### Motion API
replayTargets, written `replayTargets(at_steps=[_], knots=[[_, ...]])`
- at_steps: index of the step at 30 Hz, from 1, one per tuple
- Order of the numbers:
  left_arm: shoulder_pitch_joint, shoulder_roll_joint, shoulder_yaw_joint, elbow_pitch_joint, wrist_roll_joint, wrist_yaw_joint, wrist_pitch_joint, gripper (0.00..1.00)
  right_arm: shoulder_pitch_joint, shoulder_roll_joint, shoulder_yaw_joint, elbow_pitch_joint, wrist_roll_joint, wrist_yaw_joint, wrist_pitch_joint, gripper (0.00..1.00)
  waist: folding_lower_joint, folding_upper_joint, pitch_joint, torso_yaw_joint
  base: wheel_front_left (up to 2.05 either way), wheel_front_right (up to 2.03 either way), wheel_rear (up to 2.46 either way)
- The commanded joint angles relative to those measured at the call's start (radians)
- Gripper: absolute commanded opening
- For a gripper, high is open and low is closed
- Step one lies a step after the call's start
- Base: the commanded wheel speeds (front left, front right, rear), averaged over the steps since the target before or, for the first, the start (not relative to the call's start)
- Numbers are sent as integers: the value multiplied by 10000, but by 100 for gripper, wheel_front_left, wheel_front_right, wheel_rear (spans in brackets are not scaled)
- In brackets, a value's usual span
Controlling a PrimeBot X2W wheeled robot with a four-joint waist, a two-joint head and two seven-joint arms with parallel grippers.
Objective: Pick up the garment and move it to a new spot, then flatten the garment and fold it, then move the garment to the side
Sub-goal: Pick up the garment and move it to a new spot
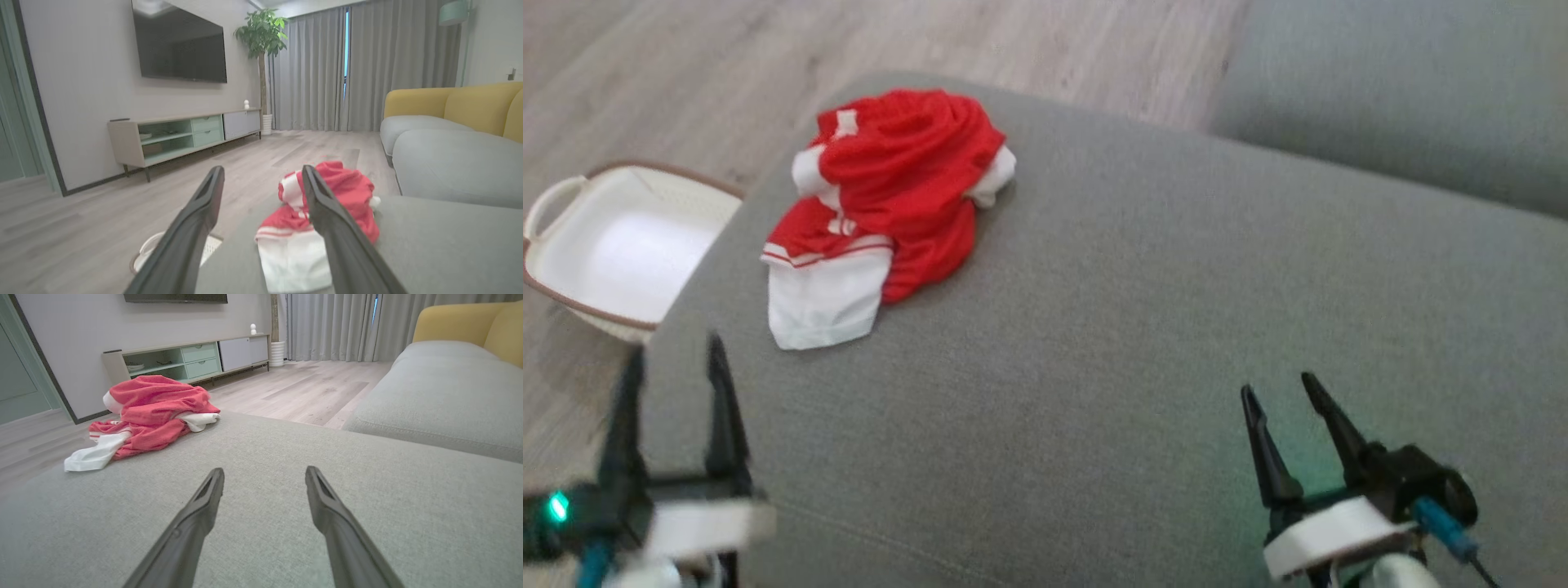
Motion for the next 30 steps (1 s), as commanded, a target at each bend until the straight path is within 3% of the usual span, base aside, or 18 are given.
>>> replayTargets(at_steps=[1,7,12,17,23,30], knots=[[-1115,270,496,-430,-86,-17,-95,100,-789,-81,117,-376,-260,-7,-109,100,0,0,782,-296,0,0,0],[-4423,1250,562,405,-519,-441,567,100,-1382,-221,-213,-619,-1293,-7,-109,100,0,0,2341,-431,0,0,0],[-7738,1943,-262,2138,-1280,-828,2283,100,-1813,-915,-287,-956,-1776,-7,-109,100,0,0,3659,-347,0,0,0],[-10329,2470,-1305,4201,-2726,-898,4166,100,-1849,-1642,-260,-1338,-2051,-7,-109,100,0,0,4515,-575,0,0,0],[-11831,3261,-2499,6343,-4016,-902,5911,100,-1860,-2038,-389,-1766,-2079,-7,-109,100,0,0,5109,-1254,0,0,0],[-11815,3517,-3705,7436,-5395,-903,6274,100,-1848,-2006,-509,-2089,-2125,-7,-109,100,0,0,5526,-1744,0,0,0]])
